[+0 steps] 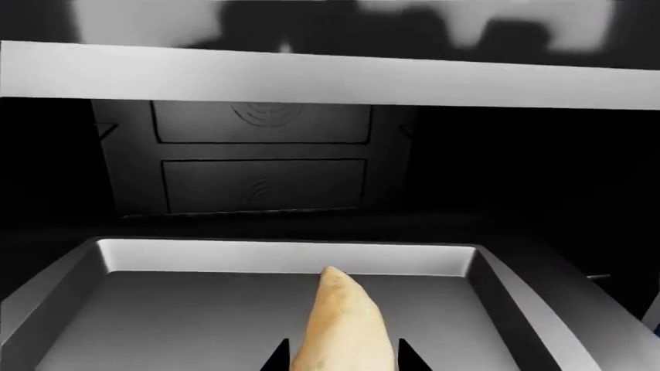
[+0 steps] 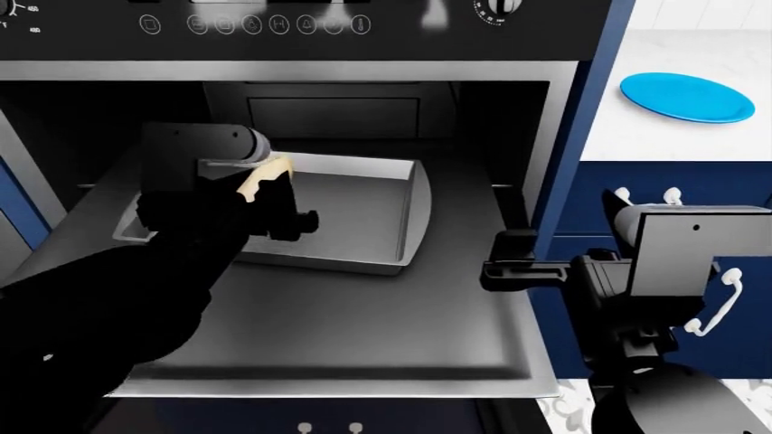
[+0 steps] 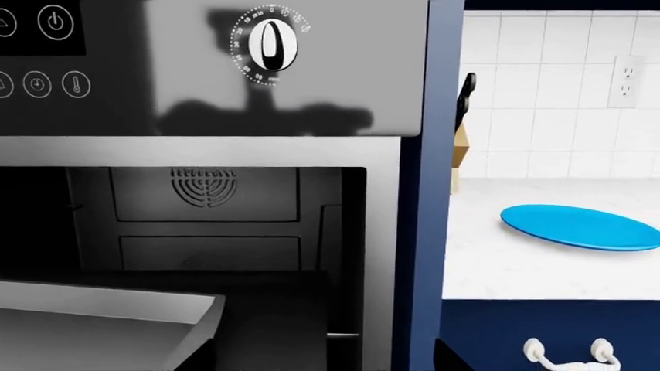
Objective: Place the sweet potato on the top rack of the oven.
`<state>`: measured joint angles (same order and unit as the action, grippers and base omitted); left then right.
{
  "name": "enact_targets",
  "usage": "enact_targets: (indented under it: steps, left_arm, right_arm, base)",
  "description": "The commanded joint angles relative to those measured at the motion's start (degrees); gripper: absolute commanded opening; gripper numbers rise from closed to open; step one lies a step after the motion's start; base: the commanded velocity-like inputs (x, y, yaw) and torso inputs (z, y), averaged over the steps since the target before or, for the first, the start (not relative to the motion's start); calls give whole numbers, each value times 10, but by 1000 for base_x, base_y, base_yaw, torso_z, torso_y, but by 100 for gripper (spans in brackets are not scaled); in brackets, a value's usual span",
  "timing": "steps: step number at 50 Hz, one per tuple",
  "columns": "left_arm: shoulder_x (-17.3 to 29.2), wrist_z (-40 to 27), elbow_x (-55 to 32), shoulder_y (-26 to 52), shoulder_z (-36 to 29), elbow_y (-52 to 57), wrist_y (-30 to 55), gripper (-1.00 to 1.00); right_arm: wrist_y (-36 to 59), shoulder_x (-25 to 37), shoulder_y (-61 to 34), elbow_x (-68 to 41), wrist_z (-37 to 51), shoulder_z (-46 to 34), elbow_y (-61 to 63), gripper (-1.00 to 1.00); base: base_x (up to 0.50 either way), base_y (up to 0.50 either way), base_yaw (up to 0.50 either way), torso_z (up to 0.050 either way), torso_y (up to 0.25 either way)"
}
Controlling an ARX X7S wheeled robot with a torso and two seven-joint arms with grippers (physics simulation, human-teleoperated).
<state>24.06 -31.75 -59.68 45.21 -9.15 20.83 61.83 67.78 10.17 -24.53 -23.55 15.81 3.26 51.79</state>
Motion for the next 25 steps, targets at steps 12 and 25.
enact_targets:
  steps: [12, 25]
  left_arm:
    - [-51, 78, 122, 66, -77, -201, -96, -100]
    - [-70, 95, 155, 88, -102, -300, -117, -100]
  right_arm:
    - [-17, 7, 20, -7, 7, 9, -2, 100]
    - [-22, 9, 25, -13, 12, 14, -2, 100]
  base:
    - [0, 0, 0, 0, 0]
    - [0, 0, 0, 0, 1]
